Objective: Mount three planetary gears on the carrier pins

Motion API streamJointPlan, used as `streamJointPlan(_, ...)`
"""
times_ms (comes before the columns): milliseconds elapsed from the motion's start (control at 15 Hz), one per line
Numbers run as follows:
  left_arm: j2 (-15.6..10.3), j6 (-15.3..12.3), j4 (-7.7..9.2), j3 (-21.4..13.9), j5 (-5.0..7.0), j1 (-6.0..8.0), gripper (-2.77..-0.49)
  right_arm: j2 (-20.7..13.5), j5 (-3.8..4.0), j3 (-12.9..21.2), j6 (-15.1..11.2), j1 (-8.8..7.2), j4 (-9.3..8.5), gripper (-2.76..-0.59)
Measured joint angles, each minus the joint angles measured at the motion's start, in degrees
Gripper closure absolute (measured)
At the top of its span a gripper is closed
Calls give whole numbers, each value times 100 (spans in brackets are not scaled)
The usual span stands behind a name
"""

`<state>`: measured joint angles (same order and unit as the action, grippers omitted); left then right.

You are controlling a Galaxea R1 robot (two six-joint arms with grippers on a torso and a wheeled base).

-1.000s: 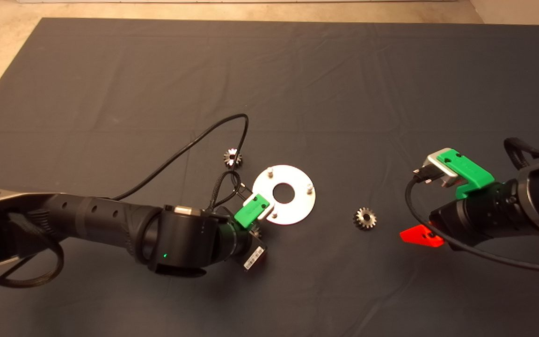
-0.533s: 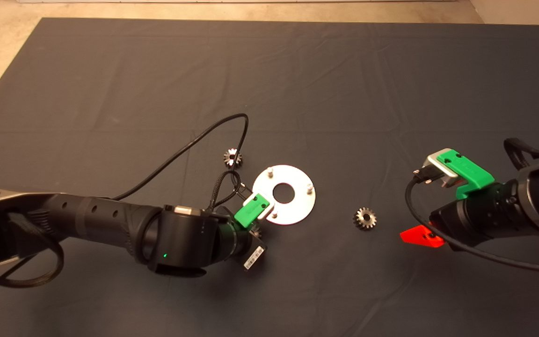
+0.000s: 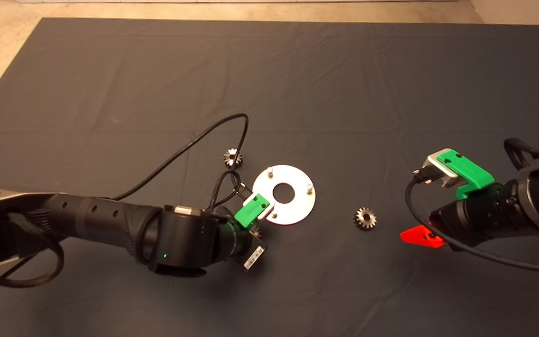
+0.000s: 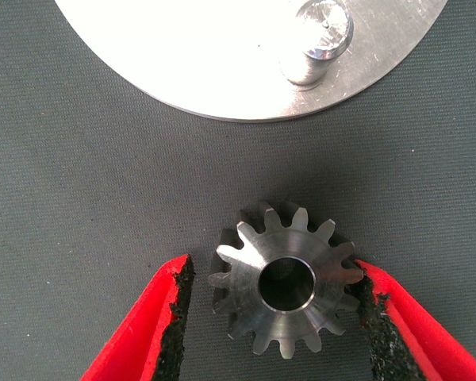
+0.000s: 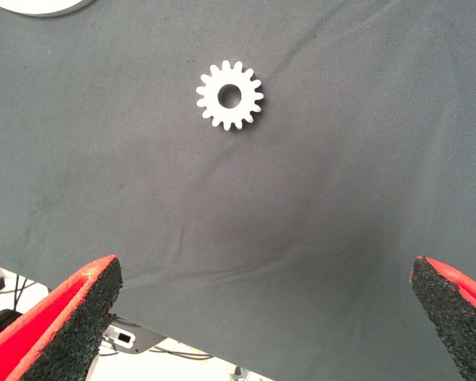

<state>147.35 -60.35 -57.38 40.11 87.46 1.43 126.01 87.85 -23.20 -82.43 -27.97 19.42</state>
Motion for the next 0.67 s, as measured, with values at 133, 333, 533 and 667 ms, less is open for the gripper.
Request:
streamJointPlan(133, 0, -1, -9, 0, 0, 0, -126, 0, 0, 0, 1, 0, 0, -273)
streamJointPlan(333, 4, -17, -9, 0, -7, 0, -113, 0, 0, 0, 1, -1, -1, -273)
streamJointPlan(533, 12, -34, -9, 0, -5, 0, -109, 0, 0, 0, 0, -1, -2, -273)
streamJointPlan(667, 12, -40, -9, 0, -5, -1, -104, 0, 0, 0, 2, 0, -2, -273)
